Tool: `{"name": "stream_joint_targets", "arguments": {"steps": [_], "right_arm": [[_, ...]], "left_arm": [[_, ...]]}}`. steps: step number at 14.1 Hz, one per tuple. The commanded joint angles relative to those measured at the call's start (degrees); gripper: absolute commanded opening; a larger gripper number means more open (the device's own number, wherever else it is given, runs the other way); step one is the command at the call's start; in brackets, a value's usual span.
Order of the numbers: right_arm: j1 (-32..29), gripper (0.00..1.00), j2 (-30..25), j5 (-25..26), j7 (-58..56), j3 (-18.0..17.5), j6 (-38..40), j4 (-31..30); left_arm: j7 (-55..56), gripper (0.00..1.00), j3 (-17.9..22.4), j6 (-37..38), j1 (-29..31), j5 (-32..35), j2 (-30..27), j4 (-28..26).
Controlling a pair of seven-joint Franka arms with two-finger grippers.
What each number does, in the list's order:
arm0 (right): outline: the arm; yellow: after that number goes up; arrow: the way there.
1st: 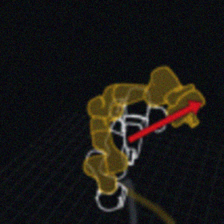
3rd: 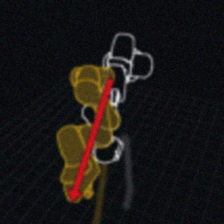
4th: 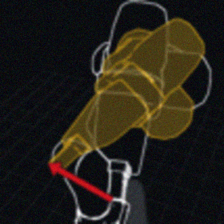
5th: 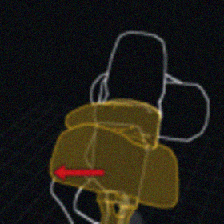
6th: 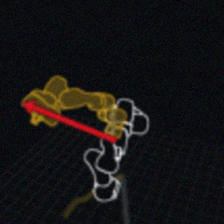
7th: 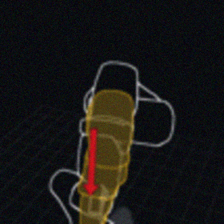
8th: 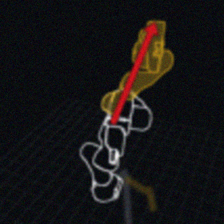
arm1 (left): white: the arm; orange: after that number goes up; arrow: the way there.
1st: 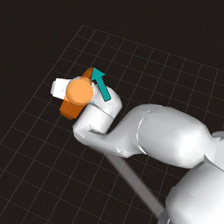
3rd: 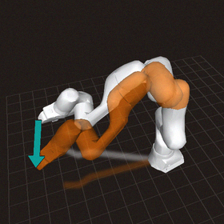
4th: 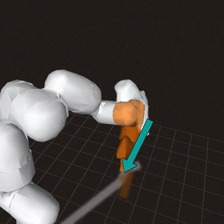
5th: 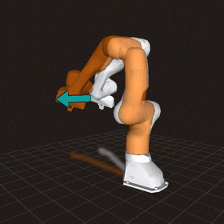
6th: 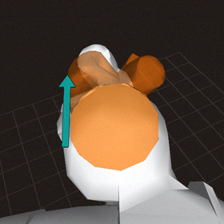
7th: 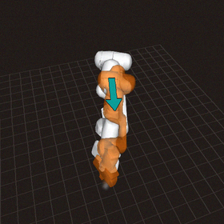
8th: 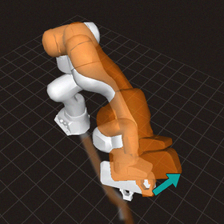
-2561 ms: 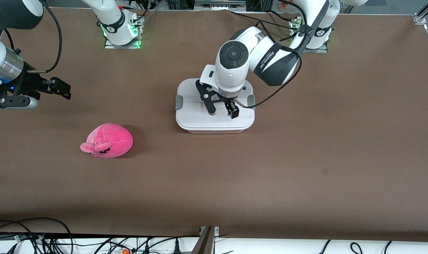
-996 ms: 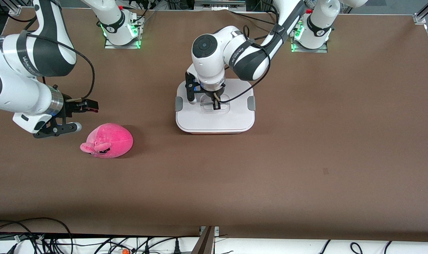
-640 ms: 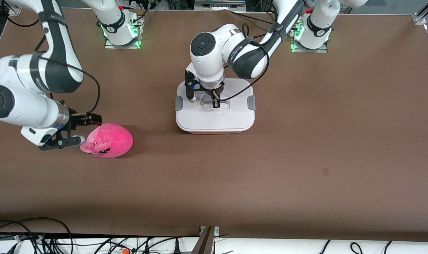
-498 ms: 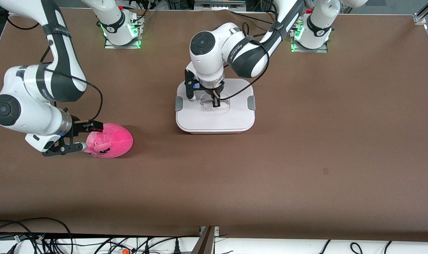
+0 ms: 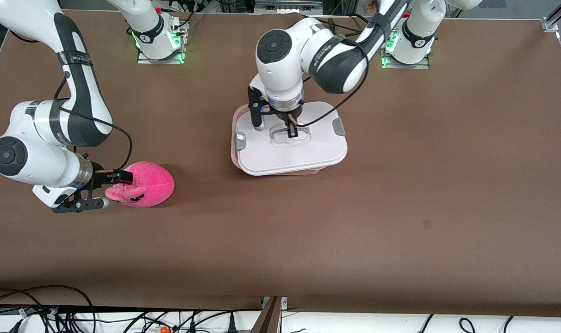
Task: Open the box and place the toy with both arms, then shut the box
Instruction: 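Lift the lid off with the left gripper while the right gripper grasps the toy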
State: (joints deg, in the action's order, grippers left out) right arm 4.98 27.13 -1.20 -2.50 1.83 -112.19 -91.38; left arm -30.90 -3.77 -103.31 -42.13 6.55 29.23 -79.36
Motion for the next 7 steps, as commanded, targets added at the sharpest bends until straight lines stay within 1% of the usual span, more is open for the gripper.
{"name": "stream_joint_targets", "arguments": {"steps": [1,2,4,7], "right_arm": [[0.29,0.99,0.91,-1.43,3.19,-0.42,-0.14,0.68],[0.47,0.99,0.99,-1.43,3.29,-0.43,-0.14,0.59],[0.47,0.99,1.0,-1.43,3.2,-0.43,-0.22,0.24],[0.3,0.91,2.22,-1.43,3.03,-0.51,-0.66,0.15]], "left_arm": [[-0.92,0.0,-0.27,4.68,3.44,0.3,-3.47,-0.27],[-1.97,0.0,-0.27,6.35,5.2,0.3,-4.44,-0.27],[-8.01,0.0,-0.27,9.08,9.76,0.21,-5.93,-0.18],[-19.34,0.0,-0.27,12.95,20.47,-3.21,-6.91,-0.18]]}}
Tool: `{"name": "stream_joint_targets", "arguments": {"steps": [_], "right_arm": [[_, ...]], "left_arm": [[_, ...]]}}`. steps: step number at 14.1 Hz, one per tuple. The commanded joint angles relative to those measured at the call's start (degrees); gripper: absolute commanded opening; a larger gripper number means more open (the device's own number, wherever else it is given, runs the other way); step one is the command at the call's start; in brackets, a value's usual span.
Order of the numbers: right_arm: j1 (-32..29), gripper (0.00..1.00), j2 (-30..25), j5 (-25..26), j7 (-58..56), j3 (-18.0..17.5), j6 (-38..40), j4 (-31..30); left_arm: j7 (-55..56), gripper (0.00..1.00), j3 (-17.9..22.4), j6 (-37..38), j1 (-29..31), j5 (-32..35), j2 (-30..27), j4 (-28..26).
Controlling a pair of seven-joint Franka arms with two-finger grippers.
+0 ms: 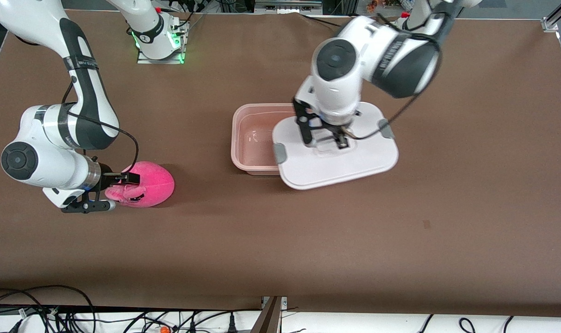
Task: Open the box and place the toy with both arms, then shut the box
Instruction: 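Lift the lid off with the left gripper while the right gripper grasps the toy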
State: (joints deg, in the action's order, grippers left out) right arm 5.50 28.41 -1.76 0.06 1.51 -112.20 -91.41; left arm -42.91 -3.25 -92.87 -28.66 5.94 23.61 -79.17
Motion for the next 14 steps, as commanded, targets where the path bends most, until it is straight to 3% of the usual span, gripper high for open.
{"name": "stream_joint_targets", "arguments": {"steps": [1,3,5,9,14], "right_arm": [[-0.31,0.9,1.21,-0.88,0.29,-0.1,-1.09,0.09],[-0.57,0.85,1.39,-0.88,-0.15,-0.1,-1.36,-0.17],[-0.57,0.73,1.65,-0.79,-0.15,-0.1,-1.36,-0.17],[-0.58,0.41,1.74,-0.88,-0.24,-0.19,-1.27,-0.17],[-0.58,0.0,1.65,-0.88,-1.9,-0.19,-1.09,-0.08]], "left_arm": [[-11.45,0.0,-0.79,3.57,10.08,-2.86,-1.29,-0.37],[-19.1,0.0,-0.79,5.5,16.06,-3.03,-1.9,-0.28],[-25.69,0.0,-0.44,7.0,20.73,-2.95,-2.69,-0.28],[-34.94,0.0,-0.26,7.0,31.62,-2.86,-2.7,-0.37],[-40.23,0.0,0.09,6.65,34.72,-1.81,-1.82,-0.37]]}}
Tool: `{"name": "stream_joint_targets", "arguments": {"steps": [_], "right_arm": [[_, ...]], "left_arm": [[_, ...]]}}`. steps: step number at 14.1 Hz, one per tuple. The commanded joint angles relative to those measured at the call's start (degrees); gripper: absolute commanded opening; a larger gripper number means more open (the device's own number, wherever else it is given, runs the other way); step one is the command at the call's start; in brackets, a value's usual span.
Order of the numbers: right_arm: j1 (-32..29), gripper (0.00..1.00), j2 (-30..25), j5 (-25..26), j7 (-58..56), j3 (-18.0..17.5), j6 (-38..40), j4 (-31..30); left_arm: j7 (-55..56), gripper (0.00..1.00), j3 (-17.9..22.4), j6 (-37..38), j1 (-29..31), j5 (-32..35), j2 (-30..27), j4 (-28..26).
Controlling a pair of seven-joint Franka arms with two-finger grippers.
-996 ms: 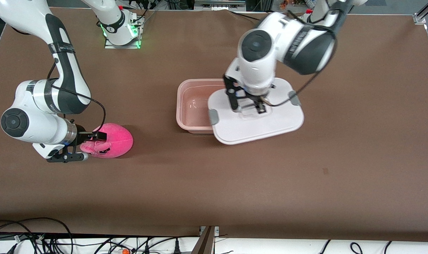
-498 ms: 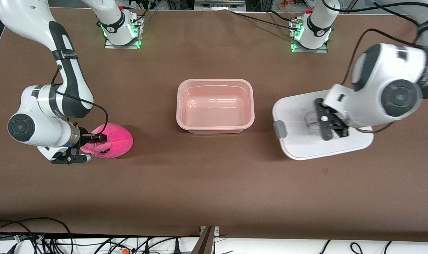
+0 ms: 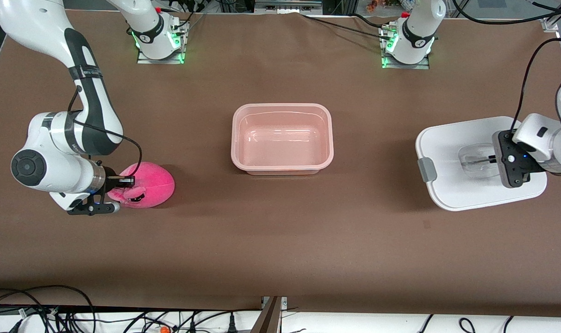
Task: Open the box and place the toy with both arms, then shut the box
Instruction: 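Lift the pink toy with the right gripper toward the open pink box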
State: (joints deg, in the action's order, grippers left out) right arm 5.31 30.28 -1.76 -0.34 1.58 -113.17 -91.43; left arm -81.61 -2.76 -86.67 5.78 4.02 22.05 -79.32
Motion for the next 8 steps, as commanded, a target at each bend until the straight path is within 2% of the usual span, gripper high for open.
{"name": "stream_joint_targets", "arguments": {"steps": [1,5,8], "right_arm": [[-0.3,0.0,-0.23,-0.88,-1.51,-0.26,0.14,0.11],[-0.22,0.0,-2.5,-0.61,-3.61,-0.35,1.54,0.64],[0.05,0.0,-5.66,-0.52,-4.23,-0.52,6.27,1.6]], "left_arm": [[-1.97,0.0,-0.4,0.27,0.89,0.46,-0.16,-0.22],[-3.47,0.0,-0.4,0.27,1.51,1.52,0.19,-0.14],[-3.47,0.0,-0.4,0.27,1.42,1.52,0.19,-0.14]]}}
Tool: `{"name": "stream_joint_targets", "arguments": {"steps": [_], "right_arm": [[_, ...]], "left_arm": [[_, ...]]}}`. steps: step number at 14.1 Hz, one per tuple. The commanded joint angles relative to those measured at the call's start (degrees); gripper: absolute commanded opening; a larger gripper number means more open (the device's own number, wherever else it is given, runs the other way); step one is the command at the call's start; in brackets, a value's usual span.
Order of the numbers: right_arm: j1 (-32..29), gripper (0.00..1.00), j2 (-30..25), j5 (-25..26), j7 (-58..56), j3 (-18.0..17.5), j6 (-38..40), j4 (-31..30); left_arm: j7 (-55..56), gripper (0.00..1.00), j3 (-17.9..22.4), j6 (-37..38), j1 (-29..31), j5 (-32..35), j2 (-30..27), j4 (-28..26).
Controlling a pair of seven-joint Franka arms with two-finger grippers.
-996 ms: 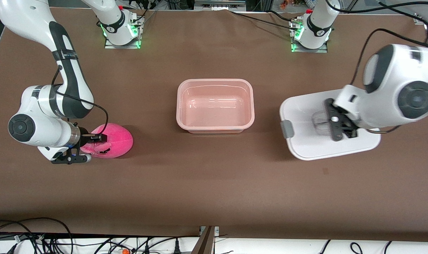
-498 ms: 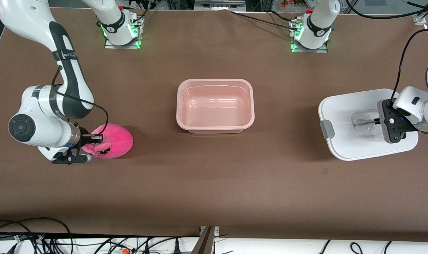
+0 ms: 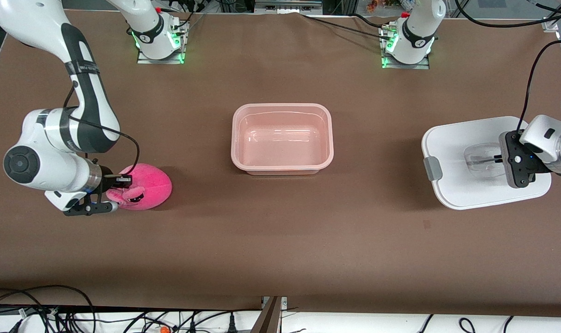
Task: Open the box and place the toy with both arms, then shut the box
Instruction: 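Lift the pink toy with the right gripper toward the open pink box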
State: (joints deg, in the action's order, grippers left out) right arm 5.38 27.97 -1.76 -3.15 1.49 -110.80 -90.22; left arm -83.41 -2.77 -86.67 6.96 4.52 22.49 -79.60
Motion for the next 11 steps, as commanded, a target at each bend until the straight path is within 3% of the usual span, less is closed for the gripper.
{"name": "stream_joint_targets", "arguments": {"steps": [1,6,11], "right_arm": [[0.15,0.0,-3.97,-0.52,-1.77,-0.44,6.1,1.61],[1.46,0.0,-4.5,-0.35,-3.09,-5.18,18.93,12.32],[11.81,0.0,-4.24,-0.26,-2.83,-6.24,26.68,19.63]], "left_arm": [[-1.66,0.0,-0.39,0.27,0.25,1.02,-0.25,0.06],[-1.66,0.0,-0.48,0.27,0.25,0.93,-0.25,0.14],[-1.66,0.0,-0.48,0.27,0.25,0.93,-0.25,0.14]]}}
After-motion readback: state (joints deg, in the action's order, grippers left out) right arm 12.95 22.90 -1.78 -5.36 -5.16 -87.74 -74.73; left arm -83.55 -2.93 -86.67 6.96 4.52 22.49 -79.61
